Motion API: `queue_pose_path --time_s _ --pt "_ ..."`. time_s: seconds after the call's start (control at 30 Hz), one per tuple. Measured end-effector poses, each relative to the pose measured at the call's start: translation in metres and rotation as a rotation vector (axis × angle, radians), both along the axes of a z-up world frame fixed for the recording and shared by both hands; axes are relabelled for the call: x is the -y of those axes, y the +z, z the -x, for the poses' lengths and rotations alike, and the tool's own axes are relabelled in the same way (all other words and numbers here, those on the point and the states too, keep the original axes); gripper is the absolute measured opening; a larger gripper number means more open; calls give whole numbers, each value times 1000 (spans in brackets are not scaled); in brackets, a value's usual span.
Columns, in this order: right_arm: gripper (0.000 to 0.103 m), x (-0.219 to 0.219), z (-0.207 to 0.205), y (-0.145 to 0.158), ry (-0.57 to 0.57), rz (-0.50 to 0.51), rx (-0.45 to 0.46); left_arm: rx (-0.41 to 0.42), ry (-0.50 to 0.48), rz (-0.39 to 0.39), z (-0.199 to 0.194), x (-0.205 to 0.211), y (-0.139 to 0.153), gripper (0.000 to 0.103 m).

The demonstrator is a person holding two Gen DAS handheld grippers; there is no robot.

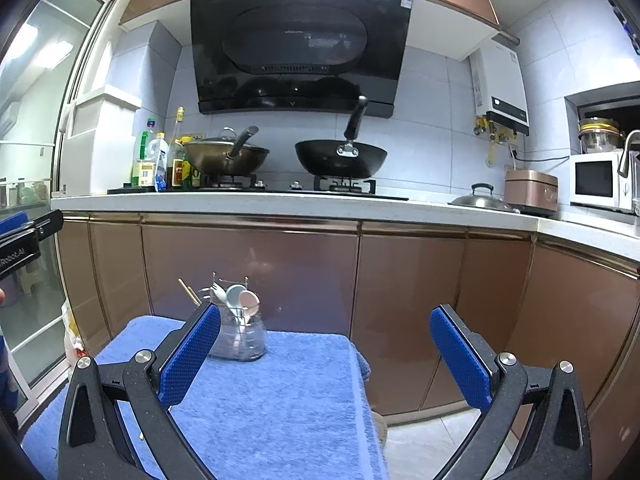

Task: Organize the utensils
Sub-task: 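Lower both tools toward the chopsticks lying on the towel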

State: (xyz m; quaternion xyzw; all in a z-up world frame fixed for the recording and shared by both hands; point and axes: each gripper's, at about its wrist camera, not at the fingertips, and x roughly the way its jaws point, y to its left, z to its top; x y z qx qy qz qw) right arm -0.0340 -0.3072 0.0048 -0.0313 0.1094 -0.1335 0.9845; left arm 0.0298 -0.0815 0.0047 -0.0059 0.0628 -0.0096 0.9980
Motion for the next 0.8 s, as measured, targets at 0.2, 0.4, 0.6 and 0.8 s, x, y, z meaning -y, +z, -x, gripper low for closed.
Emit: queue_pose_path --time_s 0.2,0.4,0.6,0.8 --pt "103 17 -14 -15 -16 -8 -68 -26 3 -10 -16 20 -7 72" --pt "103 31 -23 -29 -3 -23 -97 -77 16 -10 -37 34 -16 72" --pt "103 47 -33 -40 24 -60 -115 -108 46 -25 -51 39 -24 72" --pt "103 55 -44 -51 52 -80 -133 -148 51 -46 -65 48 -33 72"
